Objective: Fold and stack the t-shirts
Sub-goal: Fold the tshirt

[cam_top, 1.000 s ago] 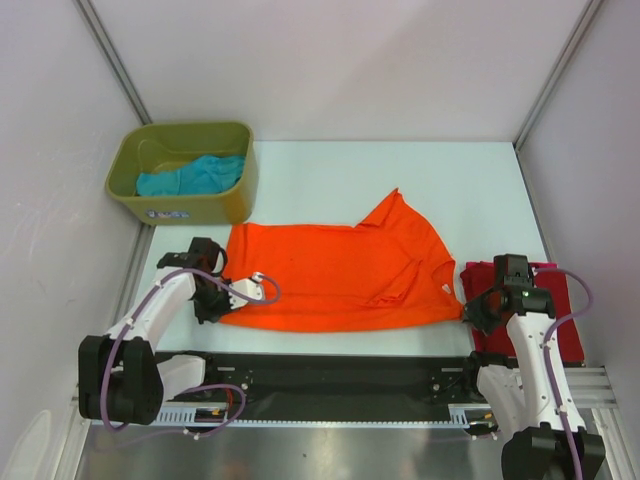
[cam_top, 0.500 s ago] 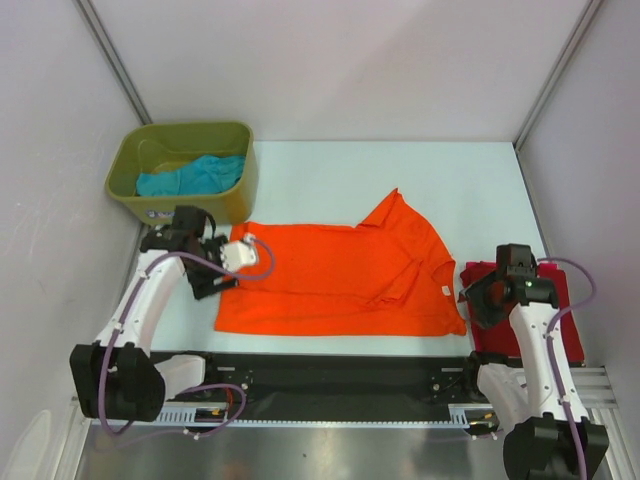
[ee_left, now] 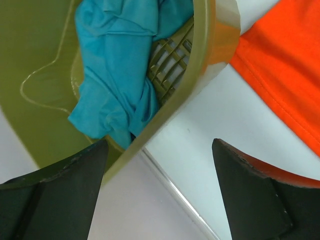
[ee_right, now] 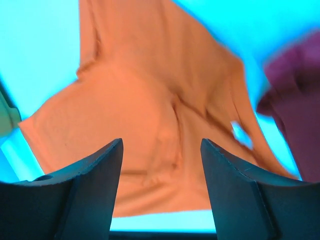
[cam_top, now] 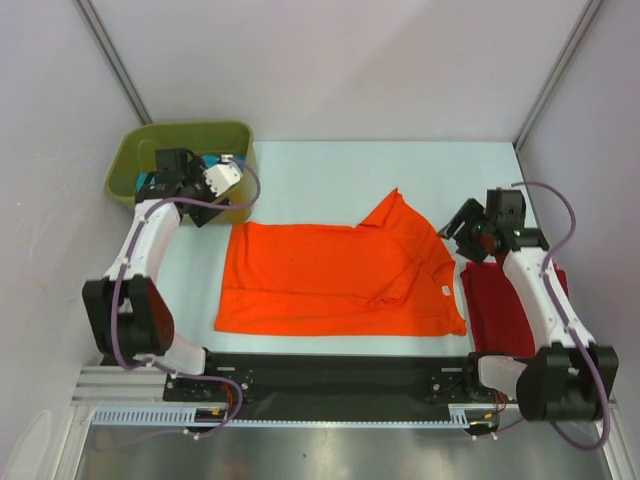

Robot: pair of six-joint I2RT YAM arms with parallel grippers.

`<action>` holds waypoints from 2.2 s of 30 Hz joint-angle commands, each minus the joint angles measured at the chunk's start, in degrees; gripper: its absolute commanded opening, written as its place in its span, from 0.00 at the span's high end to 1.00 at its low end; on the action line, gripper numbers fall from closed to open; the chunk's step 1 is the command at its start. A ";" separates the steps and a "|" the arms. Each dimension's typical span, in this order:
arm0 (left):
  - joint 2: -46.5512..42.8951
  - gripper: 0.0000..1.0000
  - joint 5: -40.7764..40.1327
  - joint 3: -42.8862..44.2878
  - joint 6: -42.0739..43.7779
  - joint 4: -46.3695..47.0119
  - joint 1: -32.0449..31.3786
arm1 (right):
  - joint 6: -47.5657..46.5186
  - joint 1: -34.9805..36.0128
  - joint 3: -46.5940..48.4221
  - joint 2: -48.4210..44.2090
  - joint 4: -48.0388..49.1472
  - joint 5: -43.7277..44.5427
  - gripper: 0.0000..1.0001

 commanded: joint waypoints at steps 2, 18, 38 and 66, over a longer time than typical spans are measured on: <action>6.90 0.11 -0.85 7.28 5.43 4.05 0.38 | -6.44 0.21 8.18 10.63 11.63 -4.56 0.32; 17.63 1.00 -1.90 16.07 26.71 -2.63 0.91 | -13.48 7.23 37.81 47.40 10.95 -5.89 0.42; 19.21 0.99 -4.89 25.32 27.24 -0.20 3.02 | -12.51 8.73 38.26 49.26 12.00 -5.54 0.43; 18.96 0.08 -3.58 19.69 18.98 8.10 0.56 | -11.37 12.07 57.06 64.72 8.14 10.71 0.44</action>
